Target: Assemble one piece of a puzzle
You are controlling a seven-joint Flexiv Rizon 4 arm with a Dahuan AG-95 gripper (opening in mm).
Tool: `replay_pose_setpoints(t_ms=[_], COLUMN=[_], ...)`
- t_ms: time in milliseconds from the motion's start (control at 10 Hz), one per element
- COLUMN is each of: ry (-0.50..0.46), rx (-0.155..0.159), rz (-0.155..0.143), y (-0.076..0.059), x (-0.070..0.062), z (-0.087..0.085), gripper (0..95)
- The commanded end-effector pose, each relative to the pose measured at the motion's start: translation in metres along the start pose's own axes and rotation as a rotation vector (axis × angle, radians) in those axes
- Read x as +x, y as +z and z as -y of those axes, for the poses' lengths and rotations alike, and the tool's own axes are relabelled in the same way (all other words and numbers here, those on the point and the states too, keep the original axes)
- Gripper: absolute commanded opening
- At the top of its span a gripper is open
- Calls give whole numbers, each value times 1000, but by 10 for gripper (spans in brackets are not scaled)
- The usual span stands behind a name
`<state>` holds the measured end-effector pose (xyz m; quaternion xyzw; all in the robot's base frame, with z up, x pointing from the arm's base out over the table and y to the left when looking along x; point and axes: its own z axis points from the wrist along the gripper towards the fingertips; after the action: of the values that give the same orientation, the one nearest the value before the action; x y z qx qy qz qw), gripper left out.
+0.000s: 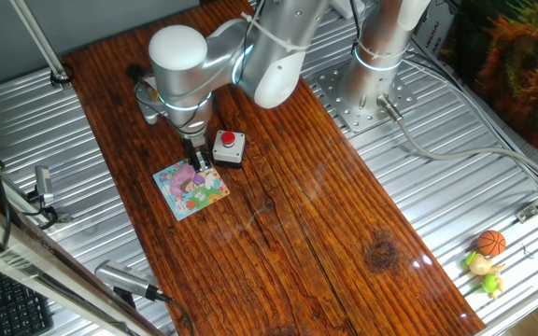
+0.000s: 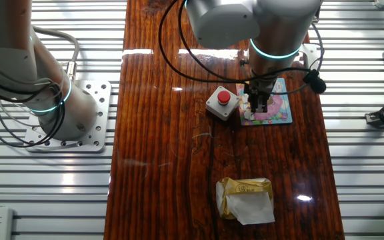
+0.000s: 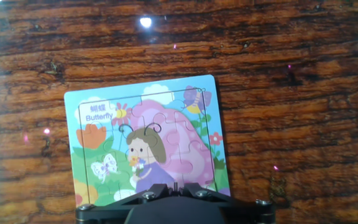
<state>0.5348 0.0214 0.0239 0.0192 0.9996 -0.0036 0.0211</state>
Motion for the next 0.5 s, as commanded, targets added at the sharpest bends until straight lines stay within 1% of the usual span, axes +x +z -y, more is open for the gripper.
replay_pose_setpoints(t_ms=[100,300,500], ry=[-14,-34,-44], rx=[4,4,5], rz=[-2,-5,-7], y=[-1,-4,-5], x=[0,3,4], z=[1,6,8], gripper=[0,0,0])
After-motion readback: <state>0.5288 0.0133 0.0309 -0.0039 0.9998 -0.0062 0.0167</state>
